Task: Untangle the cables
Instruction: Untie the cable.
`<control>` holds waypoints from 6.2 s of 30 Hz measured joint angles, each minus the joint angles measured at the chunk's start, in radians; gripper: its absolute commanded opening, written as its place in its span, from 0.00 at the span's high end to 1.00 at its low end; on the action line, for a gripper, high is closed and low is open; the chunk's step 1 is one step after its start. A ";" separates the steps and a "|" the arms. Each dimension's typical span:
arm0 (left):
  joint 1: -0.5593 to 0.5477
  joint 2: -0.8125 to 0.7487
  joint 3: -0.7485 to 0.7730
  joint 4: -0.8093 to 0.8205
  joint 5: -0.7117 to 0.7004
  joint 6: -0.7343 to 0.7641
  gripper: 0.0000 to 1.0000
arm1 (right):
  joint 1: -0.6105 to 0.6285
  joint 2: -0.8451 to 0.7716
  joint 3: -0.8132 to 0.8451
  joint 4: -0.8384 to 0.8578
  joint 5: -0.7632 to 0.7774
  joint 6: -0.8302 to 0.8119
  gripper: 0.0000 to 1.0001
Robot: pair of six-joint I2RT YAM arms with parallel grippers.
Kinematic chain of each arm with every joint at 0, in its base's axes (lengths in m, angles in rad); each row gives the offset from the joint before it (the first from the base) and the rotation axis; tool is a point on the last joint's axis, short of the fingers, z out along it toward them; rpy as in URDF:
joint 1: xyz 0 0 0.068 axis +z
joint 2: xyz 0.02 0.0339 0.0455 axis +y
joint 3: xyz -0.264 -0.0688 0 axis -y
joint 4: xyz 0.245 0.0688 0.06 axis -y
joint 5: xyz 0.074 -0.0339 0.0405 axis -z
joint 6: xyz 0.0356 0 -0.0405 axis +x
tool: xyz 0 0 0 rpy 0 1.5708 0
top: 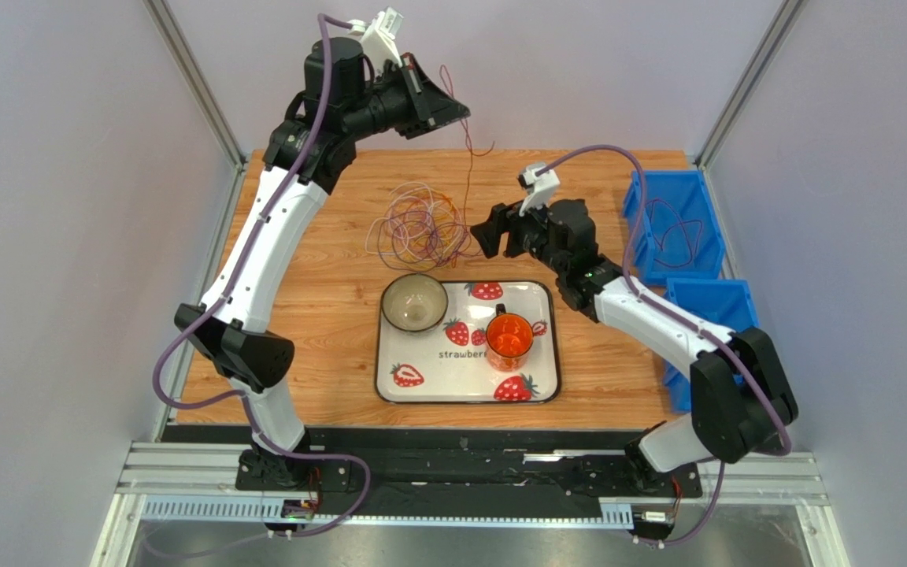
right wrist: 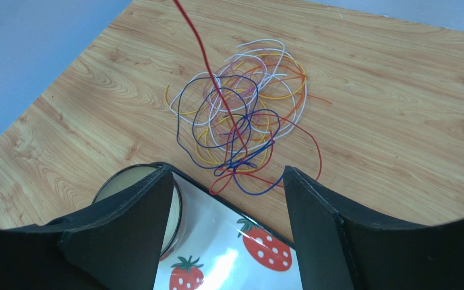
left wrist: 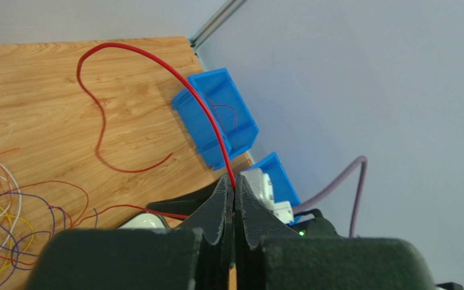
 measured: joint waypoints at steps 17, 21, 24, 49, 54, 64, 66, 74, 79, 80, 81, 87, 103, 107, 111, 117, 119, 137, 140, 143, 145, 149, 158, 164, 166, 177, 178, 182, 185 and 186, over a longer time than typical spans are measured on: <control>0.076 -0.050 -0.032 0.009 0.116 -0.043 1.00 | 0.060 0.262 0.166 0.084 -0.022 0.012 0.41; 0.090 -0.050 -0.034 0.009 0.134 -0.045 1.00 | 0.068 0.284 0.186 0.084 -0.013 0.013 0.54; 0.103 -0.051 -0.035 0.010 0.143 -0.046 1.00 | 0.069 0.300 0.204 0.082 -0.006 0.011 0.69; 0.314 -0.086 -0.237 0.029 0.212 -0.031 0.43 | 0.080 0.361 0.636 -0.176 0.020 -0.072 1.00; 0.328 -0.100 -0.377 0.025 0.193 -0.006 0.38 | 0.080 0.393 1.037 -0.294 0.015 -0.095 1.00; 0.328 -0.193 -0.608 0.111 0.183 0.012 0.32 | 0.087 0.407 1.281 -0.310 -0.012 -0.081 1.00; 0.328 -0.217 -0.649 0.153 0.190 0.012 0.31 | 0.087 0.416 1.260 -0.323 -0.014 -0.078 1.00; 0.325 -0.254 -0.721 0.326 0.238 0.021 0.30 | 0.087 0.515 1.266 -0.373 -0.015 -0.085 1.00; 0.313 -0.260 -0.746 0.379 0.265 0.054 0.29 | 0.087 0.545 1.271 -0.388 -0.023 -0.085 1.00; 0.308 -0.260 -0.746 0.388 0.268 0.064 0.29 | 0.087 0.545 1.271 -0.388 -0.024 -0.085 1.00; 0.303 -0.260 -0.746 0.395 0.269 0.073 0.30 | 0.087 0.545 1.271 -0.385 -0.026 -0.085 1.00; 0.277 -0.236 -0.743 0.413 0.248 0.124 0.34 | 0.087 0.542 1.260 -0.377 -0.042 -0.084 1.00; 0.087 -0.270 -0.682 0.338 -0.050 0.415 0.24 | 0.087 0.499 1.216 -0.377 -0.084 -0.086 1.00; 0.060 -0.316 -0.682 0.349 -0.126 0.462 0.25 | 0.087 0.495 1.216 -0.372 -0.090 -0.086 1.00; 0.056 -0.363 -0.734 0.395 -0.212 0.490 0.26 | 0.087 0.495 1.216 -0.374 -0.092 -0.086 1.00; 0.035 -0.381 -0.752 0.405 -0.285 0.527 0.26 | 0.087 0.495 1.218 -0.379 -0.093 -0.086 1.00; 0.032 -0.381 -0.753 0.414 -0.295 0.537 0.26 | 0.087 0.495 1.218 -0.380 -0.094 -0.085 1.00; 0.031 -0.095 -0.668 0.488 -0.375 0.558 0.53 | 0.082 0.490 1.255 -0.426 -0.092 -0.094 1.00; 0.039 -0.038 -0.652 0.481 -0.387 0.563 0.53 | 0.082 0.490 1.315 -0.435 -0.087 -0.104 1.00; 0.058 0.026 -0.607 0.468 -0.384 0.562 0.53 | 0.071 0.489 1.380 -0.435 -0.081 -0.105 1.00; 0.080 0.061 -0.573 0.458 -0.378 0.560 0.54 | 0.058 0.487 1.415 -0.423 -0.076 -0.105 1.00; 0.136 0.128 -0.502 0.408 -0.375 0.542 0.62 | 0.027 0.460 1.420 -0.414 -0.069 -0.106 1.00; 0.212 0.276 -0.335 0.225 -0.370 0.490 0.69 | 0.005 0.407 1.369 -0.391 -0.031 -0.119 1.00; 0.245 0.285 -0.412 0.191 -0.357 0.442 0.52 | 0.002 0.397 1.365 -0.389 -0.028 -0.120 1.00; 0.258 0.285 -0.433 0.182 -0.349 0.433 0.33 | 0.001 0.380 1.328 -0.388 -0.026 -0.121 1.00; 0.310 0.075 -0.633 0.190 -0.329 0.400 0.22 | 0.000 0.360 1.216 -0.415 -0.019 -0.147 1.00; 0.310 0.051 -0.634 0.192 -0.332 0.400 0.22 | 0.000 0.360 1.215 -0.423 -0.013 -0.150 1.00; 0.309 0.010 -0.619 0.197 -0.339 0.401 0.23 | 0.000 0.355 1.216 -0.439 0.015 -0.165 1.00; 0.309 0.016 -0.615 0.189 -0.343 0.401 0.23 | 0.000 0.346 1.219 -0.445 0.048 -0.196 1.00; 0.309 0.023 -0.614 0.183 -0.344 0.401 0.25 | 0.000 0.342 1.221 -0.445 0.060 -0.210 1.00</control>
